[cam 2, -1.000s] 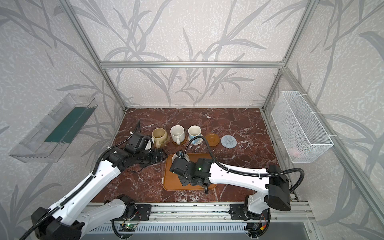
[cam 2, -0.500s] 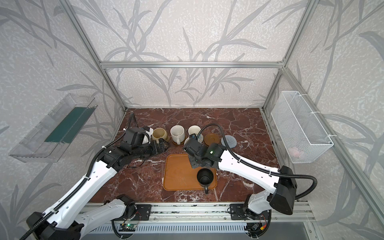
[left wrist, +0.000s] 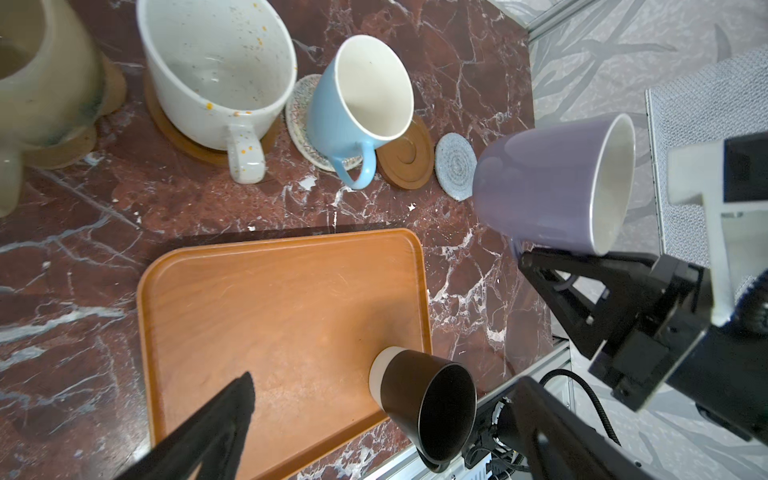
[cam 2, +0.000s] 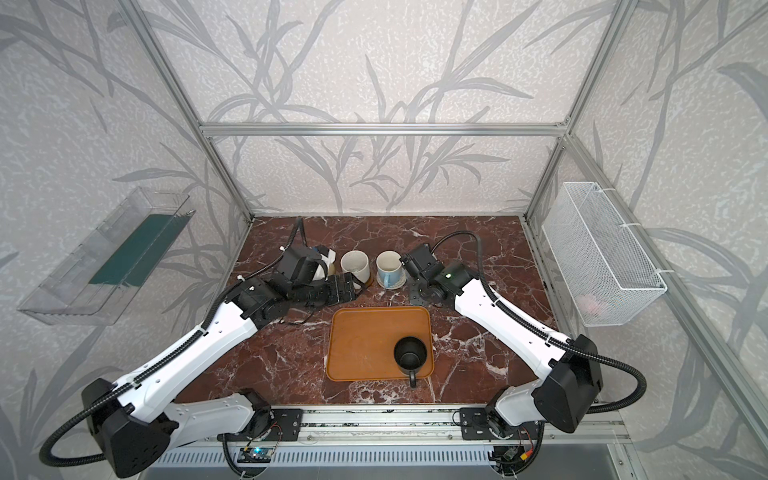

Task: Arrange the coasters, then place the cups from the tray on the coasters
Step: 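Carry the lavender mug farther from the robot toward the ridged wooden coaster, then lower the lavender mug onto the wooden coaster with the right gripper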

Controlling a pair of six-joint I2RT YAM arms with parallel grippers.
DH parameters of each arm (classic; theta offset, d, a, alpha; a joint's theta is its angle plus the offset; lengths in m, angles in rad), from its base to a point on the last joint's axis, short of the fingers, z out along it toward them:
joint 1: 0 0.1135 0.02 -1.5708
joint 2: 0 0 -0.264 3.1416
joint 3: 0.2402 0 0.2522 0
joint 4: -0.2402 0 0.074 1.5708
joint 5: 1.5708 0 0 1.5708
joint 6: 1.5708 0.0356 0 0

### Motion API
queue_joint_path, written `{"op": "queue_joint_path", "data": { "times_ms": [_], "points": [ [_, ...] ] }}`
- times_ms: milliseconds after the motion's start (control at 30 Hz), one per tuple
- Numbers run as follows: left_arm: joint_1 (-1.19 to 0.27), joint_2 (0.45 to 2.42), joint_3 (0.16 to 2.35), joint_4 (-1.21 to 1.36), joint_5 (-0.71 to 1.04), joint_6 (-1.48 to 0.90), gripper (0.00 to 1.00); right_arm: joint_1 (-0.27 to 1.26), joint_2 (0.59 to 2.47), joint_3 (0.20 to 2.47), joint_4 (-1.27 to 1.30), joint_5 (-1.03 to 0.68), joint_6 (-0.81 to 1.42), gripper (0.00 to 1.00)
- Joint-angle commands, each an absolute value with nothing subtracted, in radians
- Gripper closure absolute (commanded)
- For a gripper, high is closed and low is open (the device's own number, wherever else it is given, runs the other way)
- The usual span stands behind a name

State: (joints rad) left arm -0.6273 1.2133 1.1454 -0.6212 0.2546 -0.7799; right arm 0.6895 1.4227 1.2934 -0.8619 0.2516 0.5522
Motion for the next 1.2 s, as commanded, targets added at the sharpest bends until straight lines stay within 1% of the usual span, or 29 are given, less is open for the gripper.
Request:
{"op": "queue_joint_path", "data": {
  "times_ms": [0, 267, 367, 467, 667, 800, 1067, 1167],
  "points": [
    [-0.646, 1.243, 1.196, -0.576, 0.228, -0.785, 0.01, 0.649, 1.439, 1.322, -0.806, 0.265, 0.544, 1.00],
    [-0.661, 1.327, 1.242, -0.519, 0.236, -0.794, 0.01, 0.574, 1.551, 1.321, -0.760, 0.222, 0.548, 1.00],
    [-0.656, 1.338, 1.206, -0.407, 0.264, -0.825, 0.02, 0.564, 1.600, 1.328, -0.737, 0.228, 0.528, 1.00],
    [-0.655, 1.370, 1.213, -0.352, 0.300, -0.838, 0.02, 0.555, 1.651, 1.344, -0.737, 0.240, 0.518, 1.00],
    [-0.629, 1.389, 1.160, -0.164, 0.375, -0.952, 0.04, 0.514, 1.729, 1.349, -0.685, 0.166, 0.503, 1.00],
    [-0.624, 1.391, 1.179, -0.186, 0.340, -0.939, 0.04, 0.501, 1.767, 1.361, -0.659, 0.156, 0.493, 1.00],
    [-0.623, 1.436, 1.182, -0.194, 0.362, -0.948, 0.04, 0.494, 1.837, 1.401, -0.649, 0.155, 0.496, 1.00],
    [-0.618, 1.444, 1.165, -0.151, 0.385, -0.973, 0.04, 0.494, 1.853, 1.402, -0.644, 0.152, 0.497, 1.00]
  ]
}}
